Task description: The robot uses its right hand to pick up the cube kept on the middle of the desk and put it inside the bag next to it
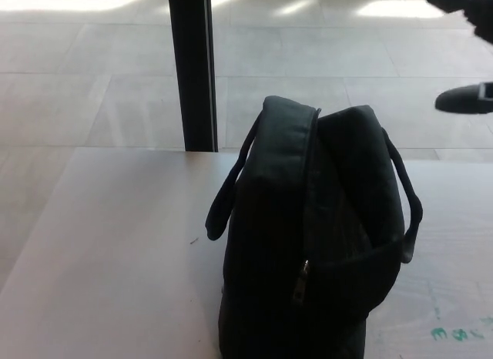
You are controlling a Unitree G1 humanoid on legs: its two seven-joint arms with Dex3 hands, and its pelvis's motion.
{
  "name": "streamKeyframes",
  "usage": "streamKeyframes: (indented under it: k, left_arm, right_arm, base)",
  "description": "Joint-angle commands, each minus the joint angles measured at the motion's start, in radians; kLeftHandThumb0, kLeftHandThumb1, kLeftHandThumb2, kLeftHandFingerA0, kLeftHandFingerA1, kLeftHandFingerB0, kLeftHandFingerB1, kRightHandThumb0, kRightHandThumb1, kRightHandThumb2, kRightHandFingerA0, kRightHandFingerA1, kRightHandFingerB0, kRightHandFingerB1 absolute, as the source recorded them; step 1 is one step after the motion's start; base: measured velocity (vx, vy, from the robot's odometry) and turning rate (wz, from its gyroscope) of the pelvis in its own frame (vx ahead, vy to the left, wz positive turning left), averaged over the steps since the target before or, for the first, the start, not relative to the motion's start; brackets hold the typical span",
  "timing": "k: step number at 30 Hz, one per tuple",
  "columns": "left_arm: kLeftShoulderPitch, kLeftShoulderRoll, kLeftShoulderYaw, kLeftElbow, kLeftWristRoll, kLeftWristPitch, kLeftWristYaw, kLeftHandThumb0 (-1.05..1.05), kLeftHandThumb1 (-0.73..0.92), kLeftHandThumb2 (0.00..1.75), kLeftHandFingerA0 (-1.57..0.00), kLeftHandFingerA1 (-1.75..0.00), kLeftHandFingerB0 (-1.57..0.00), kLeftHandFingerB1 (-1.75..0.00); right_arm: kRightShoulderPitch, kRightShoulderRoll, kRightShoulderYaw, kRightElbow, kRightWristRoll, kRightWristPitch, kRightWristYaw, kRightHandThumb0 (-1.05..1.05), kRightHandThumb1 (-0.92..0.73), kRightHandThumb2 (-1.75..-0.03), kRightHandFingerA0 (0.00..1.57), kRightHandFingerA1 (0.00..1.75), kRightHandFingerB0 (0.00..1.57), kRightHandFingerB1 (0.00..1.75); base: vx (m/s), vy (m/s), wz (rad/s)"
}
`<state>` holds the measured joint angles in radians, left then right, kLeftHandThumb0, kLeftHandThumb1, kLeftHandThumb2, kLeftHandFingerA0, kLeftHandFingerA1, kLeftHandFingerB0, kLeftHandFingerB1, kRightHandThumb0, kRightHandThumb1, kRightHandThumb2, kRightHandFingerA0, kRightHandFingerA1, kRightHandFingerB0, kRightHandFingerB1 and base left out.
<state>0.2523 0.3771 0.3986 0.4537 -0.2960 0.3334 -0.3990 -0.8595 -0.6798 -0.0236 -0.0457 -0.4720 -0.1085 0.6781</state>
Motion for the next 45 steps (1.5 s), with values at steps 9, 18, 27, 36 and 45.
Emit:
streamKeyframes:
  k: [9,18,27,36,45]
  left_arm:
    - [0.019,0.007,0.003,0.001,0.002,0.002,0.004,-0.41,0.76,0.61,-0.43,-0.45,-0.4,-0.44]
    - [0.006,0.007,0.008,0.005,-0.002,0.006,0.01,-0.4,0.73,0.62,-0.45,-0.48,-0.41,-0.45]
    - [0.003,0.014,-0.002,0.011,0.011,-0.011,0.004,-0.41,0.75,0.61,-0.44,-0.46,-0.41,-0.44]
    - [0.008,0.017,-0.002,-0.004,0.012,-0.012,0.004,-0.4,0.76,0.62,-0.44,-0.45,-0.4,-0.44]
    - [0.007,0.018,-0.02,0.025,0.047,-0.054,0.026,-0.42,0.75,0.61,-0.48,-0.45,-0.43,-0.44]
  right_arm:
    - [0.618,0.016,-0.736,0.136,0.229,0.041,-0.166,-0.48,-0.61,-0.59,0.54,0.52,0.36,0.34]
    - [0.837,0.037,-0.879,0.327,0.196,-0.042,-0.34,-0.57,-0.63,-0.59,0.45,0.51,0.29,0.31]
    - [0.956,0.113,-0.934,0.409,0.238,-0.055,-0.423,-0.64,-0.65,-0.6,0.4,0.55,0.26,0.32]
    - [0.961,0.278,-0.947,0.48,0.391,0.097,-0.402,-0.64,-0.7,-0.61,0.36,0.58,0.23,0.37]
    - [0.965,0.297,-0.908,0.67,0.442,0.086,-0.389,-0.61,-0.75,-0.63,0.12,0.48,0.17,0.36]
  base:
    - [0.0,0.0,0.0]
    - [0.0,0.0,0.0]
    - [0.0,0.0,0.0]
    - [0.0,0.0,0.0]
    - [0.0,0.0,0.0]
